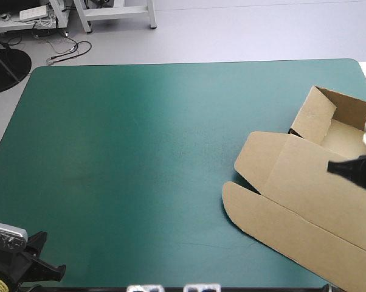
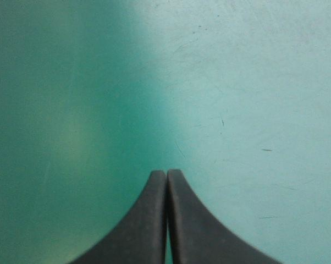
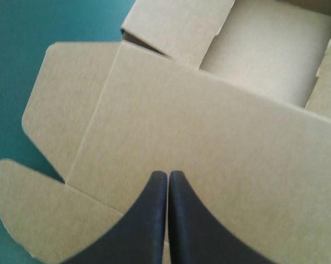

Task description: Fold the box

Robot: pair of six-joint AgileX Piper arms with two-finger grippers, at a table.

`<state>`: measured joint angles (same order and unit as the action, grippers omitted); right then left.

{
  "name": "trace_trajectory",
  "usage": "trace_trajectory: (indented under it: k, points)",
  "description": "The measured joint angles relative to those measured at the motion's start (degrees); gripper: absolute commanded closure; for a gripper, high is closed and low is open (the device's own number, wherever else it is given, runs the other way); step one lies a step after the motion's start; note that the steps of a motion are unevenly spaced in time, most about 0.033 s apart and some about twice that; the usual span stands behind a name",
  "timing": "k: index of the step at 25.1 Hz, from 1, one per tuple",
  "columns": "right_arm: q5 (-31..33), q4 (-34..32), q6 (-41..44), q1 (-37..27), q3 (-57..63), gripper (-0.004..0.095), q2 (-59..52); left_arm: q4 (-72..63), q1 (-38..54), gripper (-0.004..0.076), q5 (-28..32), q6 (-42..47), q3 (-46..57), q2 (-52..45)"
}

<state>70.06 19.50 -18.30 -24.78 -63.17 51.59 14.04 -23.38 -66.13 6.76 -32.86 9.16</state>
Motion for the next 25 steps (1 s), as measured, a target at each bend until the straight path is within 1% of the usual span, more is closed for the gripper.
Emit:
trace_trajectory:
  k: [1, 2, 3, 5, 9, 17, 25]
  points:
    - [-0.4, 0.0, -0.27, 0.41, 2.55, 0.0919, -2.23, -0.45, 0.0, 0.0734, 0.29, -0.13, 0.54, -0.44]
    - [-1.64, 0.0, -0.46, 0.78, 8.63, 0.0919, -7.46, -1.82, 0.0, 0.0734, 1.11, -0.84, 2.15, -1.39]
    - [-2.56, 0.0, -0.47, 0.8, 11.41, 0.0919, -9.92, -2.8, 0.0, 0.0734, 1.65, -1.54, 3.22, -1.89]
    - [-4.14, -0.87, -0.52, 0.91, 20.65, 0.0923, -18.46, -7.08, 0.0, 0.0734, 2.29, -5.51, 5.56, -2.43]
    - [-4.95, -1.51, -0.52, 0.91, 29.61, 0.0923, -29.54, -8.33, 0.0, 0.0734, 2.66, -7.56, 5.62, -2.5]
    - [-6.53, -2.24, -0.52, 1.05, 35.34, 0.0923, -39.48, -9.2, 0.0, 0.0734, 2.8, -7.16, 5.62, -2.5]
    - [-6.94, -2.15, -0.12, 1.05, 35.5, 0.0923, -41.65, -9.14, 0.0, 0.0734, 2.8, -6.76, 5.62, -2.5]
